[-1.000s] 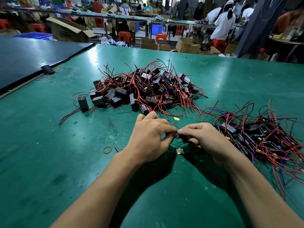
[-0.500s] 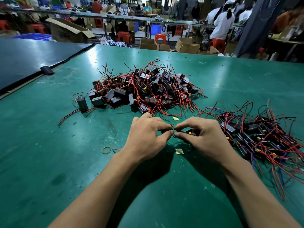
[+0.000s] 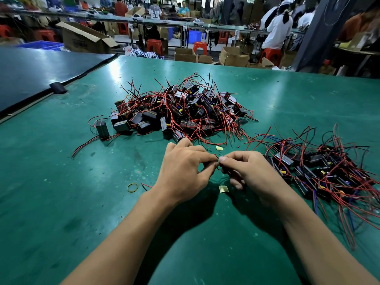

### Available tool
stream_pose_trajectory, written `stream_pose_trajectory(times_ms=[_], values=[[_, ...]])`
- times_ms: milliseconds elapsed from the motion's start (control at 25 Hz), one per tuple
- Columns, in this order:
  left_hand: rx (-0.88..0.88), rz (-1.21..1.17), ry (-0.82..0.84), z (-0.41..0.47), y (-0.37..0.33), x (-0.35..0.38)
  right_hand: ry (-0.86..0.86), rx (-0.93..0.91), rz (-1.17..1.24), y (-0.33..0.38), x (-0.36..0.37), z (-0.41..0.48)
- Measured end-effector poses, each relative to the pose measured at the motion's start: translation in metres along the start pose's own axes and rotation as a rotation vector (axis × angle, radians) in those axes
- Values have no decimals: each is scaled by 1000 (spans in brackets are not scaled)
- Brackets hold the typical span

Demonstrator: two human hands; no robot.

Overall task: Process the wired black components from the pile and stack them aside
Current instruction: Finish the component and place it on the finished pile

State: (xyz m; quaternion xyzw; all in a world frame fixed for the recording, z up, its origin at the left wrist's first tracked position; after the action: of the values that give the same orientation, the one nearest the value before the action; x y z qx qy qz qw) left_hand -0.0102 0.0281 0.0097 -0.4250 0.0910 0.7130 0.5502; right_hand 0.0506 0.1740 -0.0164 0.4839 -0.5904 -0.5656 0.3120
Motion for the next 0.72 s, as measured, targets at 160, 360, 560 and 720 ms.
stream_pose_trajectory(times_ms=[160, 360, 560, 720], values=[[0, -39, -1, 1, 1, 0, 16, 89, 149, -2, -2, 0], [-205, -243, -84, 3, 29, -8, -173, 14, 200, 1, -18, 3], [-375, -219, 31, -3, 46, 3, -327, -15, 486, -3, -42, 8], [-340, -247, 139, -6, 35, 15, -494, -76, 697, -7, -60, 8]])
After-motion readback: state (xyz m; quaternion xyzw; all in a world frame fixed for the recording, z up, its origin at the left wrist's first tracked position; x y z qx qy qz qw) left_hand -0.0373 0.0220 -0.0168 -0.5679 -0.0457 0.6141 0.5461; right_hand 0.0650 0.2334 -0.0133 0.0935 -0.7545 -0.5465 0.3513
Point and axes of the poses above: each hand's wrist, its own z-axis towards the middle knuckle, its own x-axis out of the palm, y = z × x, the point moved 5 cm from there along z, towards the middle knuckle, and after that the axes turned 4 degrees about x, right-handed, at the moved point
